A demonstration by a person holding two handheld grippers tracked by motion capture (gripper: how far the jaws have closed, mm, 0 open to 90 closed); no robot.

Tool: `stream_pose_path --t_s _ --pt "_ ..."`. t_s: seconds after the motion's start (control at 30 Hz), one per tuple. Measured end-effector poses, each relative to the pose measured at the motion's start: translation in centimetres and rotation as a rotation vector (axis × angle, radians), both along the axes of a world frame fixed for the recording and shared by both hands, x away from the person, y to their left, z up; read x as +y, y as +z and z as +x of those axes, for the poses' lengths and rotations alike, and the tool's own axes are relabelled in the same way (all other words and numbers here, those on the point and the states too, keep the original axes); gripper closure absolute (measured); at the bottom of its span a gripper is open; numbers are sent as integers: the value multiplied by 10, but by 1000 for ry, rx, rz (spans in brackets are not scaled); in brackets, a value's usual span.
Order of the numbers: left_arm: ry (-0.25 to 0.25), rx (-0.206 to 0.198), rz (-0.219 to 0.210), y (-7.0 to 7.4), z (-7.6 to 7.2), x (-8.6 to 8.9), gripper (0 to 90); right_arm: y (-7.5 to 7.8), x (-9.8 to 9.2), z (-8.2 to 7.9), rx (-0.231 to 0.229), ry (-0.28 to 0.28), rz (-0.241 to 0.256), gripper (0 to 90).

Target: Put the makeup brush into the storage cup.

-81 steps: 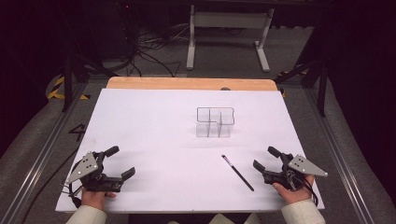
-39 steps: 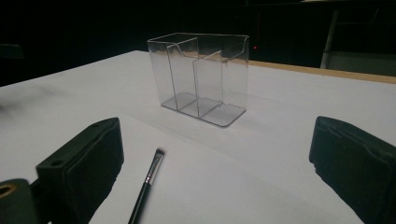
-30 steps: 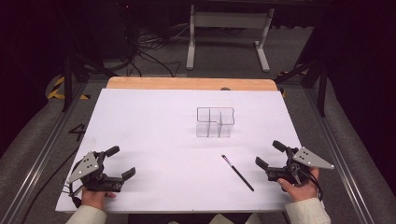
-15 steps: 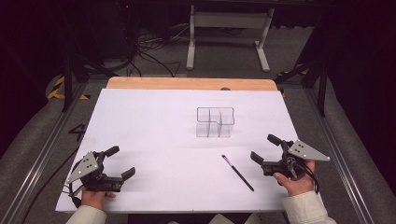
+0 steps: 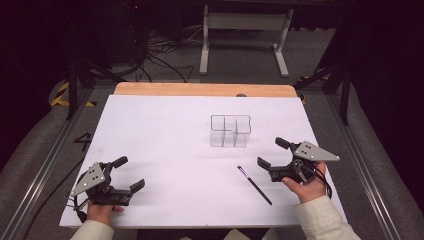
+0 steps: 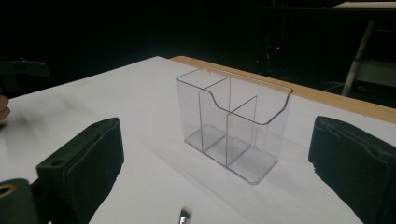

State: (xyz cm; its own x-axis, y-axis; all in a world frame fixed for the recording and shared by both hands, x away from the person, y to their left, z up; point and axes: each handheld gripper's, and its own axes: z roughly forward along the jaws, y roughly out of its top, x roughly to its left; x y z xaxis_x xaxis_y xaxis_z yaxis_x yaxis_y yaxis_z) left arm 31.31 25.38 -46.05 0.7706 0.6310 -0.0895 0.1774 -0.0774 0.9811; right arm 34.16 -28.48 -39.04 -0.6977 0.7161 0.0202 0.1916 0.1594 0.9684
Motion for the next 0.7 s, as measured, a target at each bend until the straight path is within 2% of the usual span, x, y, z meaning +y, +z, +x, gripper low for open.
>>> stream_pose_path --t_s 0.27,0.47,0.6,0.67,0.7 --pt "-5 -5 0 0 0 0 0 4 11 5 15 28 -16 37" --pt "-4 -3 1 0 0 0 0 6 15 8 36 26 -21 47" --pt "-4 -2 1 0 0 0 0 9 17 11 74 33 -61 69" --pt "-4 -2 1 0 0 0 0 13 19 11 98 36 -104 80" --pt "-5 -3 1 0 0 0 0 13 19 11 98 36 -104 80"
